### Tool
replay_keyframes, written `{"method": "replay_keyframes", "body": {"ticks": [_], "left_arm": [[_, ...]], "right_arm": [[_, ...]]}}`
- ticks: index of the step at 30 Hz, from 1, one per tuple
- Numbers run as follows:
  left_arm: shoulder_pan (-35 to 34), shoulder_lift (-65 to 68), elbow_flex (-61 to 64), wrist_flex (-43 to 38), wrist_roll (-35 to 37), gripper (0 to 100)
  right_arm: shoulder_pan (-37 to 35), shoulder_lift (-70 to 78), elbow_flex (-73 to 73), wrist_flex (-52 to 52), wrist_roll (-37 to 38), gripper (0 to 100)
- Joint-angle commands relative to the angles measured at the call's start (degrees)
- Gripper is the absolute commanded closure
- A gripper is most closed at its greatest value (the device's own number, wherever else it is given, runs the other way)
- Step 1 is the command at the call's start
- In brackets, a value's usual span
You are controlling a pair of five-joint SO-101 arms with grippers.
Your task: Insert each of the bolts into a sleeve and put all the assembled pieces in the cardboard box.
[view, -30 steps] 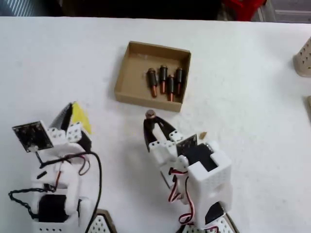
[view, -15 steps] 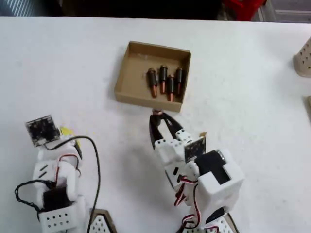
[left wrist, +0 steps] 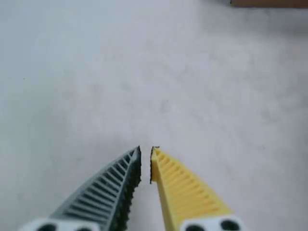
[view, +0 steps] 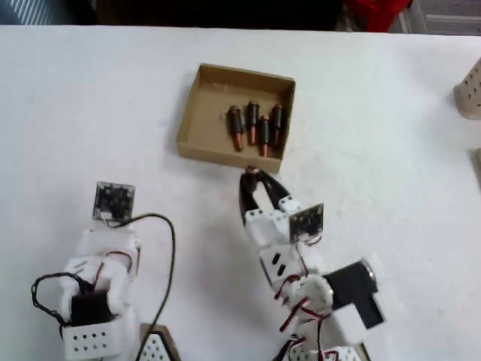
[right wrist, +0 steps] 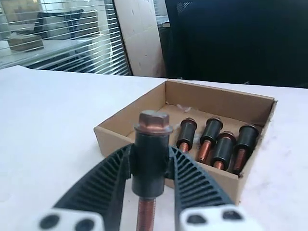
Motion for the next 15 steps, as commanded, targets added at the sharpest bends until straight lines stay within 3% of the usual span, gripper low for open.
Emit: {"method": "replay_keyframes", "body": {"ticks": [1,10,15], "left_arm": [[1.01,-0.48,0.00,0.26,-1.85,93],[0.92,-0.40,0.00,1.67,-1.85,93],[0.84,-0.40,0.00,1.76,-1.85,93]], "right_arm": [[2.42,-9.19,-3.25,10.24,-0.53,98.2],[7.16,-28.97,-20.57,53.32,-0.53,98.1],[7.25,-29.41,-32.26,66.33,-0.53,98.1]]}}
